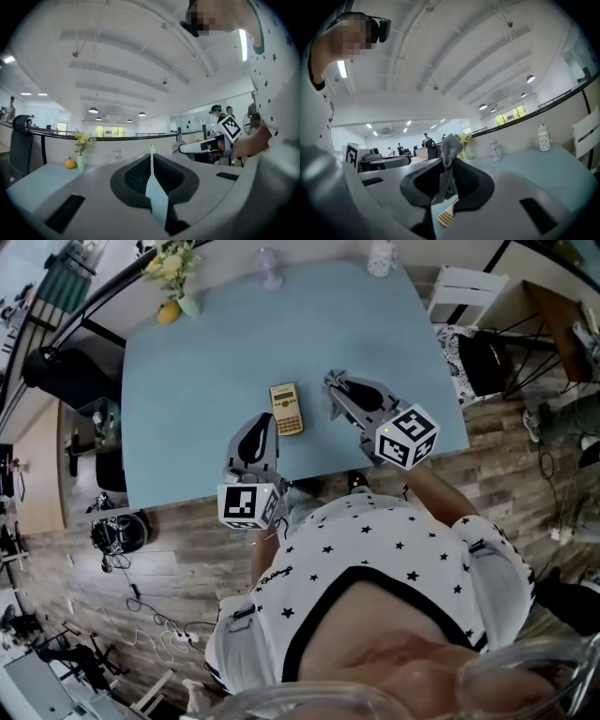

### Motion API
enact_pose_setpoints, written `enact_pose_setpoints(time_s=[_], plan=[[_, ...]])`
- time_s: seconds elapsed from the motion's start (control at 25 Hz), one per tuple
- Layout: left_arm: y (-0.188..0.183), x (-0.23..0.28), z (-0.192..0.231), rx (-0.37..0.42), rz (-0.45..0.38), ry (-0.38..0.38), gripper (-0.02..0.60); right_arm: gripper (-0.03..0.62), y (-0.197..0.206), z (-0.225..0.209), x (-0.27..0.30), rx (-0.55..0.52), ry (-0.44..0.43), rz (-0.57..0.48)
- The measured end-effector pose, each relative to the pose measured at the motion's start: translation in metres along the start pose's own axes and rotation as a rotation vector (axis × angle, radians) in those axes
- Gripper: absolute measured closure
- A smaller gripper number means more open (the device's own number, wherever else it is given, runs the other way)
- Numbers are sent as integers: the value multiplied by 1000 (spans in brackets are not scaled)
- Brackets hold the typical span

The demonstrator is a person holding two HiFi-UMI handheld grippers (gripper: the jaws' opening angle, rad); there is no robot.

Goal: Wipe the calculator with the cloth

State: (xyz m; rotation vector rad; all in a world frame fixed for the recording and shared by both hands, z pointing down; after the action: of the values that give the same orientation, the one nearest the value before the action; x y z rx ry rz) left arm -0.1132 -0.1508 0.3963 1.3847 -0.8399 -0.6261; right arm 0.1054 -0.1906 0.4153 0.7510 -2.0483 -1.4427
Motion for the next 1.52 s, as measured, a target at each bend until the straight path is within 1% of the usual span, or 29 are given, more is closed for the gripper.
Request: enact_pose_setpoints(time_s=[0.16, 0.28, 0.64, 0.84, 1.16, 1.36, 1.52], plan=[[-6, 12, 30, 20, 1, 83, 541, 544, 1, 3, 18, 15, 85, -9], [-8, 16, 53, 25, 1, 126, 541, 544, 4, 7, 34, 28, 134, -5], [3, 20, 107, 8, 14, 200, 541, 543, 29, 11, 73, 54, 262, 37], [7, 23, 131, 7, 12, 232, 541, 543, 45, 12, 92, 74, 314, 64], [18, 16, 159, -13, 18, 250, 541, 543, 70, 16, 124, 85, 349, 130], [22, 13, 177, -16, 18, 247, 541, 542, 83, 17, 148, 91, 346, 175], [21, 14, 187, -18, 9, 247, 541, 542, 92, 17, 168, 91, 325, 215]])
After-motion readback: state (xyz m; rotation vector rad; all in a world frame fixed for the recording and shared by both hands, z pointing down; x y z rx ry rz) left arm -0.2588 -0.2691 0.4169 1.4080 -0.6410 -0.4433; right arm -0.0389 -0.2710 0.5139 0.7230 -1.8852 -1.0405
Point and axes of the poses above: the fingertips, and each gripper's own axes: x forward along the fingers, z to its left, y out of its underside, the point moved 7 cm from there along -x, backward along the fingers, and after that the axes turned 2 degrees about z, right-handed, at the moved point
